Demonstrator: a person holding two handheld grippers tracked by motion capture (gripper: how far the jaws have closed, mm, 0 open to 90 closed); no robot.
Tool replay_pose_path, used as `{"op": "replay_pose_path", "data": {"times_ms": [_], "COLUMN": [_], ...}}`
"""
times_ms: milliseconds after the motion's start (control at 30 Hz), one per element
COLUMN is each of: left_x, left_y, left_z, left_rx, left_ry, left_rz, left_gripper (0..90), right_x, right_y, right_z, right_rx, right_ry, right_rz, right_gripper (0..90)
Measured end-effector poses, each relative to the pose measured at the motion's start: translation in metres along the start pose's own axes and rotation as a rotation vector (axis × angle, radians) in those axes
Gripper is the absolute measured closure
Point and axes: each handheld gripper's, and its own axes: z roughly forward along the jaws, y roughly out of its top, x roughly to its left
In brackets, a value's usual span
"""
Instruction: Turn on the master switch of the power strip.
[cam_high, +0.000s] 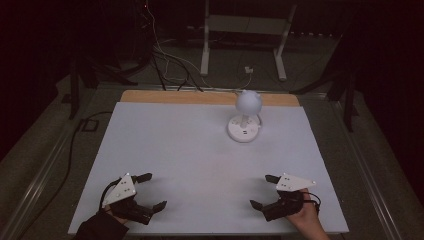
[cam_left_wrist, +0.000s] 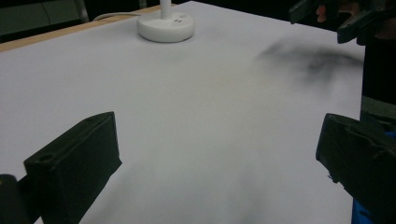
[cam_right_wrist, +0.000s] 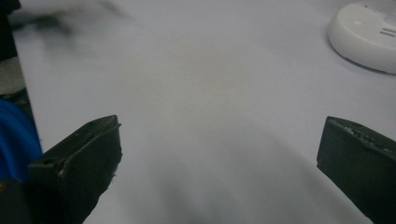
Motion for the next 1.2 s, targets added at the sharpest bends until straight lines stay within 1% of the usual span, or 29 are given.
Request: {"op": "replay_pose_path", "data": {"times_ms": [100, 267, 500, 800, 967, 1200], "left_x": [0.000, -0.001, -0.001, -0.001, 0.000, 0.000], "left_y": [0.000, 0.001, 0.001, 0.001, 0.001, 0.001], "left_z": [0.000, -0.001, -0.001, -0.001, -0.001, -0.002], "left_rx": [0.000, -0.006, -0.007, -0.007, -0.008, -0.010], "left_ry": [-0.001, -0.005, -0.008, -0.010, -0.011, -0.011], "left_rz": [-0.002, 0.000, 0.000, -0.006, -0.010, -0.008], "left_gripper": [0.1, 0.1, 0.1, 0.1, 0.1, 0.1], "right_x": [0.001, 0.004, 0.004, 0.001, -0.002, -0.006], "right_y": [0.003, 0.013, 0.024, 0.037, 0.047, 0.056], "right_z": [-0.001, -0.004, -0.004, -0.005, -0.006, -0.008], "right_rx": [-0.002, -0.014, -0.002, -0.006, -0.016, -0.027], "right_ry": [0.003, 0.021, 0.042, 0.046, 0.047, 0.045], "right_rz": [0.000, 0.013, 0.024, 0.027, 0.022, 0.024], "right_gripper": [0.0, 0.0, 0.0, 0.0, 0.0, 0.0]}}
